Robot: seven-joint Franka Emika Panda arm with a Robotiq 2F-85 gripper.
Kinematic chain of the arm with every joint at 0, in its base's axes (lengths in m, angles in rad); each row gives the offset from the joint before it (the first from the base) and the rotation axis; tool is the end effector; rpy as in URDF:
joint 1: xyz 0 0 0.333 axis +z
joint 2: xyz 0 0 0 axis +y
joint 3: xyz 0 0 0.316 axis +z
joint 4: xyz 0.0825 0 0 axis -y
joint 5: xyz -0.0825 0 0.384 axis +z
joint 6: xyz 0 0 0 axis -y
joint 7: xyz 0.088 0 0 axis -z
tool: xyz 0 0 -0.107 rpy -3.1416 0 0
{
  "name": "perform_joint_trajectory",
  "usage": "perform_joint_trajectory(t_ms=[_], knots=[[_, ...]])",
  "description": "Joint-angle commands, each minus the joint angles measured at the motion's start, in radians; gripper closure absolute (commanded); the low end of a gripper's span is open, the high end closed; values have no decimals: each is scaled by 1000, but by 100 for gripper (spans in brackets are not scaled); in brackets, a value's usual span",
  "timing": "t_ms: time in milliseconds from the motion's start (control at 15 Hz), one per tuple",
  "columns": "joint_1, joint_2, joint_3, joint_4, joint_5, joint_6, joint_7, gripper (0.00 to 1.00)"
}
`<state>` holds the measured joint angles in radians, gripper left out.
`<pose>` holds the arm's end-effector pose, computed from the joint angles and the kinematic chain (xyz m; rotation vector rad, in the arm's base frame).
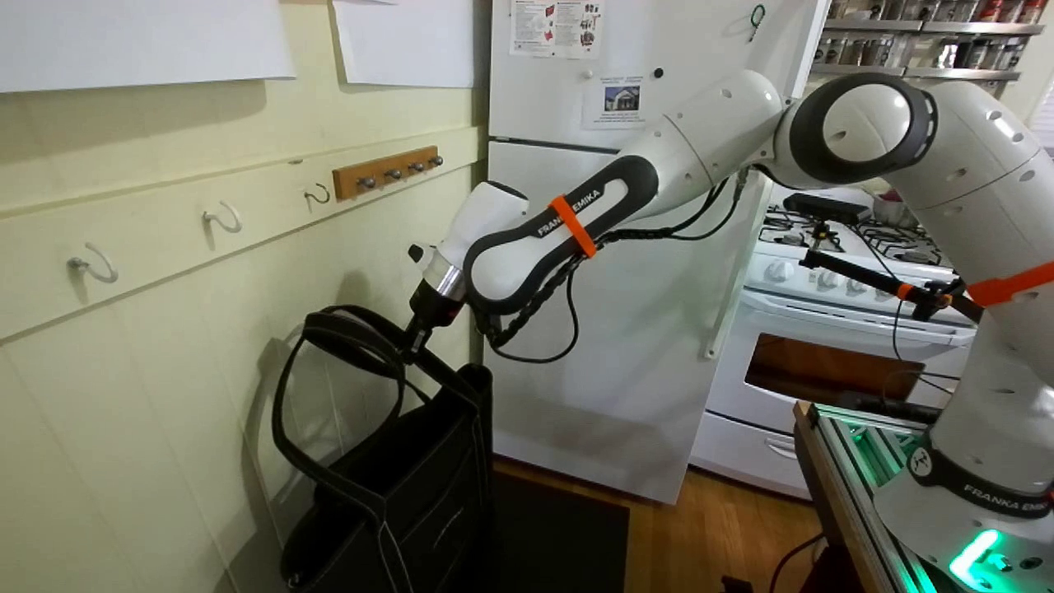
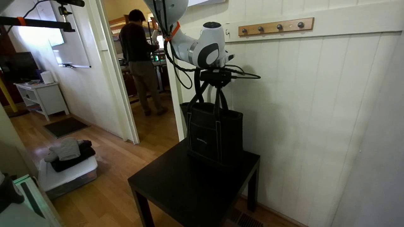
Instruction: Put the bag on the hanger
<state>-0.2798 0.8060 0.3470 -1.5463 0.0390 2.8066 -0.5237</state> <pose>0.7451 -0.0060 0.2479 -2.8576 -0.5702 -0.7961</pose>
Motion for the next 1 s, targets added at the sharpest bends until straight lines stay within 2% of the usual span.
perform_joint_trajectory(t_ms=[0,267,467,667,933], knots=[[-98,-137,70,-173,42,-15,-80,99],[-179,-232,122,-277,103,-60,-169,99],[-223,-296,157,-329,198,-122,-260,99],[-227,-360,153,-357,303,-189,-355,99],[-183,-444,99,-387,407,-267,-454,99]])
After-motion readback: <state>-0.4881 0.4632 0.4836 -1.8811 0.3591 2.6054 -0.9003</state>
